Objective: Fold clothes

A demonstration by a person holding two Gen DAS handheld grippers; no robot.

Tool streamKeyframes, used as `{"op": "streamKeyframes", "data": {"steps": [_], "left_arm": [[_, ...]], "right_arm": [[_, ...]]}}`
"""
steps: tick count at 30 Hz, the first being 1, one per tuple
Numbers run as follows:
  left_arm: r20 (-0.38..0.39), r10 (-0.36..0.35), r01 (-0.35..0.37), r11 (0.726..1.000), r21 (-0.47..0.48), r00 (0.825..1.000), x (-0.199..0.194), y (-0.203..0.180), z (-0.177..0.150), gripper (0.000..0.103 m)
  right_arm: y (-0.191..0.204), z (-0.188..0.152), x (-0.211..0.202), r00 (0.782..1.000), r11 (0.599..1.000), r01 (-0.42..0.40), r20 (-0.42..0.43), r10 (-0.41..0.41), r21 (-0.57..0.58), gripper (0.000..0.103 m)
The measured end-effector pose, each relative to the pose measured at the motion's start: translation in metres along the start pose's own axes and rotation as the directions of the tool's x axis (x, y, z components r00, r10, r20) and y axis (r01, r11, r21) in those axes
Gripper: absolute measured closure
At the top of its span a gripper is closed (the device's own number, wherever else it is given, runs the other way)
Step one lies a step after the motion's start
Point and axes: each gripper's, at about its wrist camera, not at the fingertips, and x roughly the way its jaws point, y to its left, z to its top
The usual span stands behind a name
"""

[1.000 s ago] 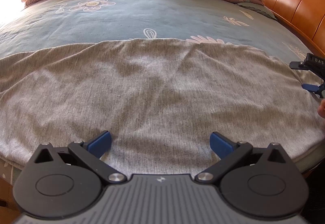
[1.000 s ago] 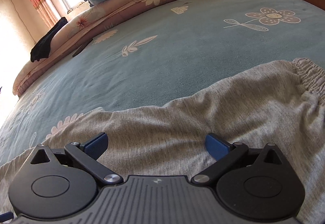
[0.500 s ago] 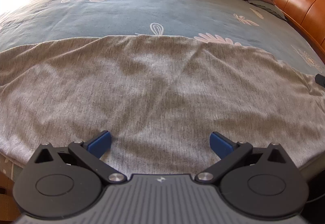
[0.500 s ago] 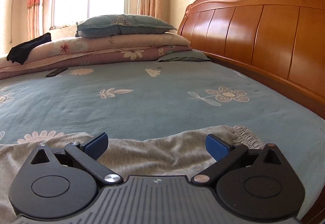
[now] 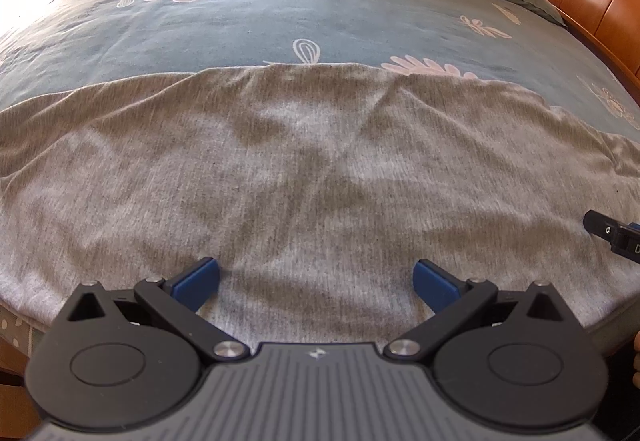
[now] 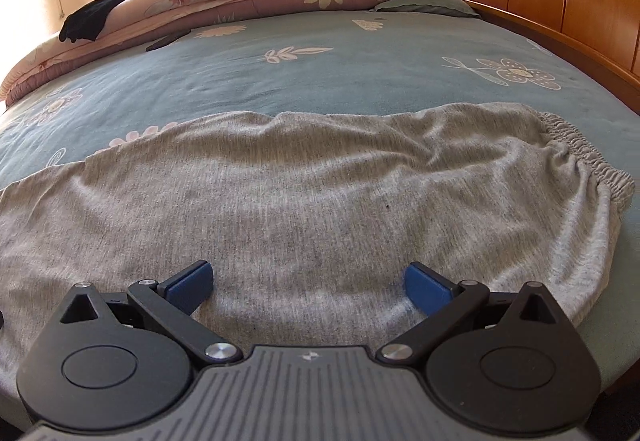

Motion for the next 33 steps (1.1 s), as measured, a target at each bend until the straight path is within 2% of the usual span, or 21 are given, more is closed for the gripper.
{"op": "streamKeyframes", "data": {"steps": [5, 8, 12, 15, 17, 19, 20, 21, 23, 24, 26, 29, 33], "left_arm": [[-0.001, -0.017, 0.017, 1.000, -0.002, 1.000, 0.000, 0.003, 0.001, 0.001], [0.003, -0.032, 0.032, 0.999, -0.004, 0.999, -0.001, 0.006, 0.000, 0.001], [0.011, -0.034, 0.034, 0.999, 0.010, 0.999, -0.002, 0.005, -0.002, 0.001], [0.018, -0.025, 0.025, 0.999, 0.034, 1.000, -0.002, 0.002, -0.004, 0.001], [0.019, -0.024, 0.023, 0.998, 0.051, 1.000, -0.002, 0.002, -0.006, 0.001], [0.021, -0.024, 0.022, 0.997, 0.068, 1.000, -0.002, 0.001, -0.006, 0.001], [0.019, -0.024, 0.023, 0.998, 0.064, 1.000, -0.002, 0.001, -0.006, 0.001], [0.016, -0.024, 0.023, 0.998, 0.061, 1.000, -0.002, 0.001, -0.005, 0.001], [0.009, -0.021, 0.020, 0.998, 0.056, 1.000, -0.001, 0.001, -0.003, 0.001], [0.005, -0.016, 0.015, 0.998, 0.059, 1.000, 0.000, 0.000, -0.002, 0.001], [-0.002, -0.003, 0.003, 0.997, 0.076, 1.000, 0.002, -0.002, 0.000, 0.001], [-0.017, 0.012, -0.010, 0.996, 0.085, 1.000, 0.004, -0.005, 0.003, 0.001], [-0.031, 0.015, -0.013, 0.996, 0.085, 0.999, 0.006, -0.004, 0.006, 0.001]], "right_arm": [[-0.002, -0.006, -0.014, 1.000, 1.000, -0.020, -0.008, 0.020, -0.009, 0.000], [-0.010, -0.009, -0.035, 0.997, 0.997, -0.060, 0.052, 0.057, 0.040, 0.000], [-0.023, -0.009, -0.046, 0.992, 0.993, 0.034, 0.118, -0.047, 0.113, 0.000], [-0.037, -0.008, -0.022, 0.999, 0.982, 0.041, -0.017, -0.039, 0.184, 0.000], [-0.036, -0.007, -0.026, 0.999, 0.984, 0.049, -0.003, -0.049, 0.171, 0.000], [-0.037, 0.000, -0.030, 1.000, 0.987, 0.004, 0.025, -0.009, 0.163, 0.000], [-0.036, 0.006, -0.034, 0.997, 0.990, 0.009, 0.069, -0.019, 0.141, 0.000], [-0.037, 0.016, -0.035, 0.990, 0.992, 0.059, 0.119, -0.072, 0.112, 0.000], [-0.038, 0.037, -0.037, 0.958, 0.983, 0.175, 0.222, -0.184, 0.060, 0.000], [-0.044, 0.048, -0.031, 0.948, 0.977, 0.204, 0.240, -0.211, 0.055, 0.000], [-0.059, 0.070, -0.006, 0.956, 0.975, 0.208, 0.193, -0.219, 0.072, 0.000], [-0.076, 0.087, 0.041, 0.972, 0.968, 0.226, 0.039, -0.231, 0.109, 0.000], [-0.087, 0.076, 0.066, 0.972, 0.960, 0.235, -0.070, -0.226, 0.155, 0.000]]}}
